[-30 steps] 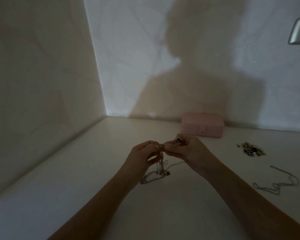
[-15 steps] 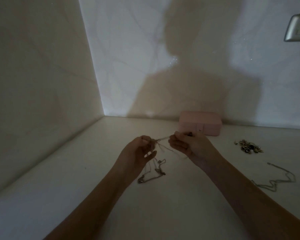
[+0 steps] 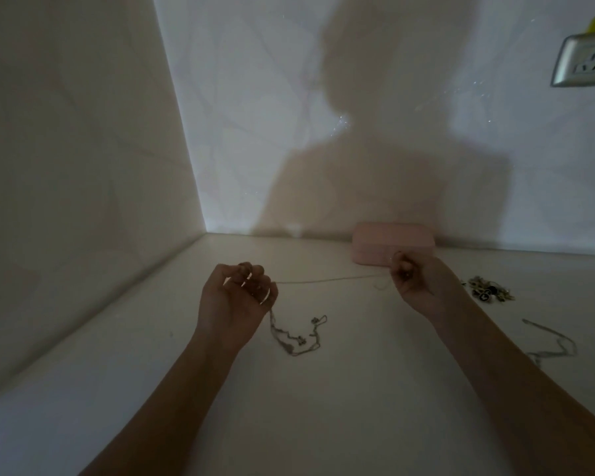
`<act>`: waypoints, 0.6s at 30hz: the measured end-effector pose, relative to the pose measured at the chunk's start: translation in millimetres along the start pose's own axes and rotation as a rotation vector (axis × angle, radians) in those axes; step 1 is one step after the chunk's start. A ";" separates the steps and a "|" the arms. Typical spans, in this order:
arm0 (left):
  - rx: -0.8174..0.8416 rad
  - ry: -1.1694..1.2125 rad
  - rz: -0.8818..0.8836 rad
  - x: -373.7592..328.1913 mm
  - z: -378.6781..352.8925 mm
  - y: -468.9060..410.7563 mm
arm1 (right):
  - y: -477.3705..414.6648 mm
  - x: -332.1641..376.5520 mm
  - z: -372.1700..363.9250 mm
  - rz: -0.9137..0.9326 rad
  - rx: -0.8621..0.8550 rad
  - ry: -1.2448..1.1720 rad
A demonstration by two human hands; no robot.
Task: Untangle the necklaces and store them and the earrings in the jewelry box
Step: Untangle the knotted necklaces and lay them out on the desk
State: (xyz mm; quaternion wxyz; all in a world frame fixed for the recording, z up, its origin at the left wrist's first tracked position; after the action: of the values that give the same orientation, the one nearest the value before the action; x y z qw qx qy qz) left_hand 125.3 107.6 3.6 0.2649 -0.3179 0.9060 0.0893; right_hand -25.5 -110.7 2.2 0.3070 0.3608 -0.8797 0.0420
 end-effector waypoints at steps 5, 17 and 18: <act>-0.162 0.026 -0.048 -6.8 17.8 -3.1 | -3.6 13.3 10.5 0.070 -0.034 0.338; -0.143 -1.101 -0.370 -11.7 -6.3 7.2 | 3.4 9.1 2.2 0.317 -0.019 1.781; -0.076 -1.188 -0.324 -2.1 -11.8 8.2 | 4.4 4.4 -0.3 0.339 -0.005 1.841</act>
State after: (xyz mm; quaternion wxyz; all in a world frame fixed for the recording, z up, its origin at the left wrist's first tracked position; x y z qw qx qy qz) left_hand 116.6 111.2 14.6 0.7231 -0.3566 0.5399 0.2419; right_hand -30.7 -110.0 5.7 0.8732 0.0519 -0.3314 0.3535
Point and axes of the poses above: each hand's wrist, its own y-axis away from the middle knuckle, its own z-axis out of the back of the hand, x = y × z, the point moved 6 cm from there along -y, towards the middle knuckle, and after that the axes turned 1 degree about -x, right-handed, at the moved point
